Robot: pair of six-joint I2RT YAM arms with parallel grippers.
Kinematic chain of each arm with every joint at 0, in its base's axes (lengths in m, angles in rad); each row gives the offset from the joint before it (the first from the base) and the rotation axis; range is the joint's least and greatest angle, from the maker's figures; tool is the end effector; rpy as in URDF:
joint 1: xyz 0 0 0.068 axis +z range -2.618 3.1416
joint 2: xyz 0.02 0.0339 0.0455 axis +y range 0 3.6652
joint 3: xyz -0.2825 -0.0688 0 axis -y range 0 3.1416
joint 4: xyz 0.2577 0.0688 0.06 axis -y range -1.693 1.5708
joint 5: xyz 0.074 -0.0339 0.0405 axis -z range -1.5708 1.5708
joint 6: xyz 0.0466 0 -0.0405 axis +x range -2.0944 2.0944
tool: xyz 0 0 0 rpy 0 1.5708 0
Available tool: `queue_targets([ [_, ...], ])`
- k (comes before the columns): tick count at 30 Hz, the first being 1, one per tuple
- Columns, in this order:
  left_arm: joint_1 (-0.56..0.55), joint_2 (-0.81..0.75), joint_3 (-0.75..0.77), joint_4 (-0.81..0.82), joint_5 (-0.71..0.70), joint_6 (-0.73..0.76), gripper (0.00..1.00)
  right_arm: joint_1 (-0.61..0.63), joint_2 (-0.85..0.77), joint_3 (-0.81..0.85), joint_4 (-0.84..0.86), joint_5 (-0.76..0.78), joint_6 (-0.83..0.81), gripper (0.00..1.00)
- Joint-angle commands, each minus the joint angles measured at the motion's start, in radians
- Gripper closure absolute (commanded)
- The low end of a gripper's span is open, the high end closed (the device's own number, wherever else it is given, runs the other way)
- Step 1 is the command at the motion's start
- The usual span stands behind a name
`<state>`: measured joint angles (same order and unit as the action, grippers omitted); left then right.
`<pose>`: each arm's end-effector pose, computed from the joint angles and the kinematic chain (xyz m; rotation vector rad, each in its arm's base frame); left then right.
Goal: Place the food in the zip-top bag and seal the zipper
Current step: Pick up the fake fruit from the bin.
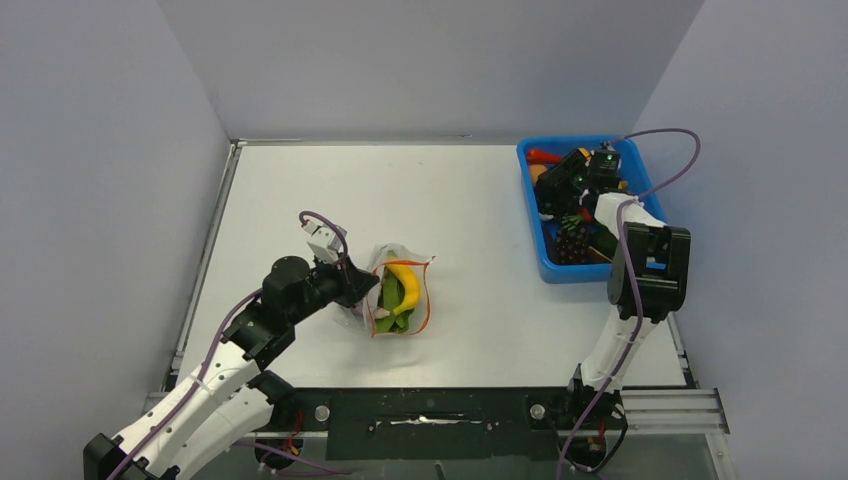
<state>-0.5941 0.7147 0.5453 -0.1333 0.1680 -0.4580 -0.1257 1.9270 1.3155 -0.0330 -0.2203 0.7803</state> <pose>0.1491 -0.1102 0.2786 0.2545 1.9488 -0.8671 0.4571 -0.0475 0.2077 0.8774 2.0878 0.5998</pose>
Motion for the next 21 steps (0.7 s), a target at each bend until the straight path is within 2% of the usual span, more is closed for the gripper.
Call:
queue_targets([
  [1,-0.003,-0.019,0.025,0.04,-0.002,0.014,1.0,-0.029,-0.111,-0.026,0.002,0.001,-0.064,0.47],
  [11,-0.003,-0.023,0.021,0.058,0.008,-0.029,1.0,-0.031,-0.282,-0.091,-0.092,0.043,-0.195,0.47],
  [21,-0.003,-0.053,0.025,0.048,0.006,-0.09,1.0,-0.022,-0.521,-0.246,-0.175,0.029,-0.285,0.47],
])
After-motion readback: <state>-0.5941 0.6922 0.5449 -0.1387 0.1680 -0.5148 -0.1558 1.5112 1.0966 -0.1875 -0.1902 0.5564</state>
